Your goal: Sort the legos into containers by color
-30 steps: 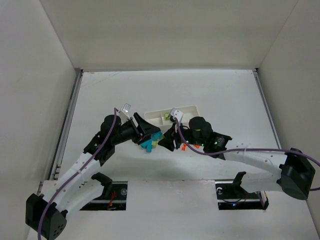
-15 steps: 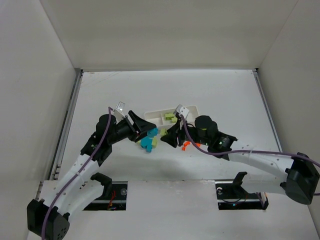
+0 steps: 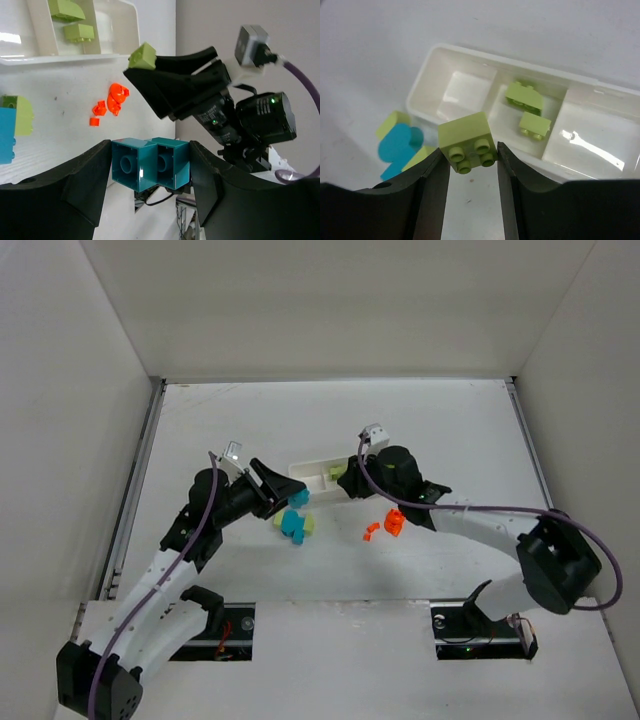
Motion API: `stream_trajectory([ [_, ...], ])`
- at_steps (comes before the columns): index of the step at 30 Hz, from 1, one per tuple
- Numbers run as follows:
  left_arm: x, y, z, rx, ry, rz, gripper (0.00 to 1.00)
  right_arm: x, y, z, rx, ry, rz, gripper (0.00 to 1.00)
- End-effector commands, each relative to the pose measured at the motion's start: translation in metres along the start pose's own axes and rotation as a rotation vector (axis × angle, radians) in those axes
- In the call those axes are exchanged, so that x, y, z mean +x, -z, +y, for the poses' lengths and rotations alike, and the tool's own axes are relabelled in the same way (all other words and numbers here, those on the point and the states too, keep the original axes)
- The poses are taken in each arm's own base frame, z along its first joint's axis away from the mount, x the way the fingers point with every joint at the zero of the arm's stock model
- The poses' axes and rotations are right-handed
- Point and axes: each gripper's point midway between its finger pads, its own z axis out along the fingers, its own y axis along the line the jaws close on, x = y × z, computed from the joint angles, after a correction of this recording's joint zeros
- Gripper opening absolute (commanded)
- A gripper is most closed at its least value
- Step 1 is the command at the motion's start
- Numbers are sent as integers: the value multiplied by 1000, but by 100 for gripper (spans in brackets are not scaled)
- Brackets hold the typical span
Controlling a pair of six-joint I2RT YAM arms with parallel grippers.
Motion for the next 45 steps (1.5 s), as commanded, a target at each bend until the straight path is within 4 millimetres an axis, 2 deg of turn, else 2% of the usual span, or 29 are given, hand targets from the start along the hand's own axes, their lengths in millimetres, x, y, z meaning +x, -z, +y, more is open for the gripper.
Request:
stream_trajectory([
  [1, -13, -6, -8, 40, -87, -86, 34, -35, -18, -10, 72, -51, -88, 39],
  [7, -11, -22, -5, 65, -93, -87, 35, -34, -41, -20, 109, -59, -67, 45],
  [10, -14, -27, -2, 64, -90, -93, 35, -33, -45, -28, 130, -77, -65, 52],
  [16, -20, -32, -2, 61, -86, -98, 35, -27, -48, -23, 108, -75, -43, 58],
  [19, -22, -34, -4, 66, -85, -102, 35, -30, -40, -24, 122, -86, -56, 61],
  [22, -24, -34, -7, 73, -77, -108, 35, -43, -14, -21, 114, -139, -114, 61],
  [24, -24, -35, -10, 81, -68, -105, 35, -48, 8, -12, 68, -200, -159, 60],
  [27, -23, -36, -15, 100, -69, -104, 35, -53, 41, 20, -107, -271, -225, 60],
  [31, -22, -37, -18, 115, -61, -104, 36, -55, 72, 68, -343, -336, -261, 70],
  [37, -17, -37, -27, 155, -39, -98, 36, -59, 74, 114, -509, -339, -227, 80],
  [45, -12, -34, -22, 153, -30, -99, 36, -59, 67, 134, -550, -331, -212, 84],
])
